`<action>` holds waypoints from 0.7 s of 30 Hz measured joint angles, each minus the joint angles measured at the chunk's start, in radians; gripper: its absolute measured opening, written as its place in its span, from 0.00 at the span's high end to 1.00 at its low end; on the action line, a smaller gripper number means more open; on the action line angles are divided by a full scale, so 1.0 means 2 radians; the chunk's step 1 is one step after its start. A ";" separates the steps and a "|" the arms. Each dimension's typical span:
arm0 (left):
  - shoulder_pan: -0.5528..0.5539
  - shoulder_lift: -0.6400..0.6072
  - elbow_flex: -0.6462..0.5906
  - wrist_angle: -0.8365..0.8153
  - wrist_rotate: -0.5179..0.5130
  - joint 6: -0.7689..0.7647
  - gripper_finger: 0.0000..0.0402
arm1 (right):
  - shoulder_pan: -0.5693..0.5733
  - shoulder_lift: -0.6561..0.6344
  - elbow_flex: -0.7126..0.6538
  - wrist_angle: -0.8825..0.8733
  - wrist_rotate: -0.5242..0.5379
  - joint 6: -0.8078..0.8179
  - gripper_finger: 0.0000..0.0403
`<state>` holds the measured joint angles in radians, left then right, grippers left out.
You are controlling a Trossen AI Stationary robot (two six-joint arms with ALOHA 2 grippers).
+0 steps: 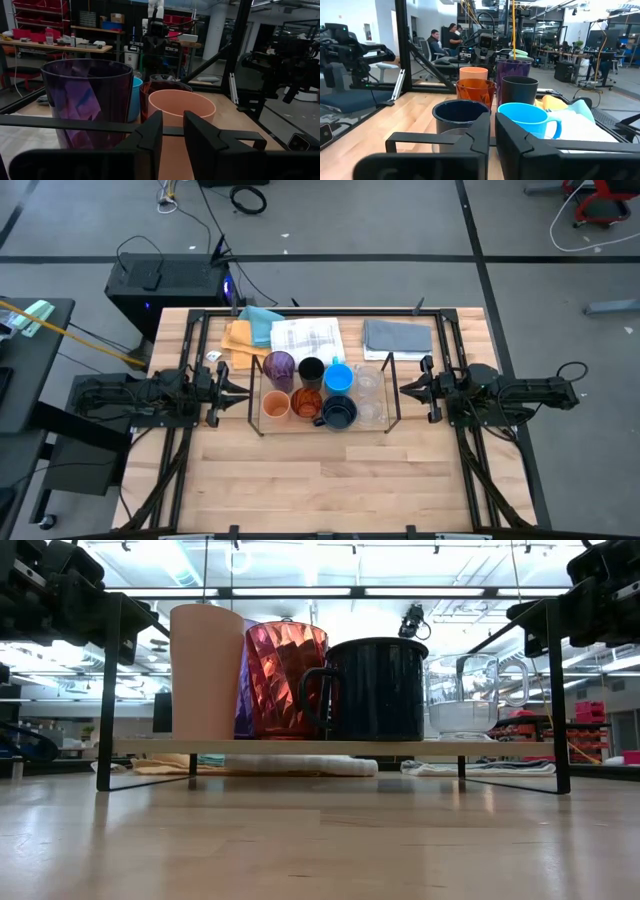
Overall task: Stack small to large cups/mugs on shelf
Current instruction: Return to Home Position
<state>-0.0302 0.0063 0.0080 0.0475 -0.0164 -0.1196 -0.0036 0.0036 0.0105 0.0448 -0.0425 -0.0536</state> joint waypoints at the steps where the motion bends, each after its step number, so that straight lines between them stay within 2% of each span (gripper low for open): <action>1: 0.000 0.000 0.000 0.000 0.000 0.000 0.79 | 0.000 0.000 0.000 0.000 0.000 0.000 0.90; 8: 0.000 0.000 0.000 0.000 0.000 0.000 0.81 | 0.000 0.000 0.000 0.000 0.000 -0.001 0.90; 21: 0.000 0.000 0.000 0.000 0.000 0.000 0.79 | 0.000 0.000 0.000 0.000 0.000 -0.001 0.90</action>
<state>-0.0303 0.0063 0.0080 0.0475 -0.0164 -0.1198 -0.0036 0.0036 0.0105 0.0448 -0.0425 -0.0547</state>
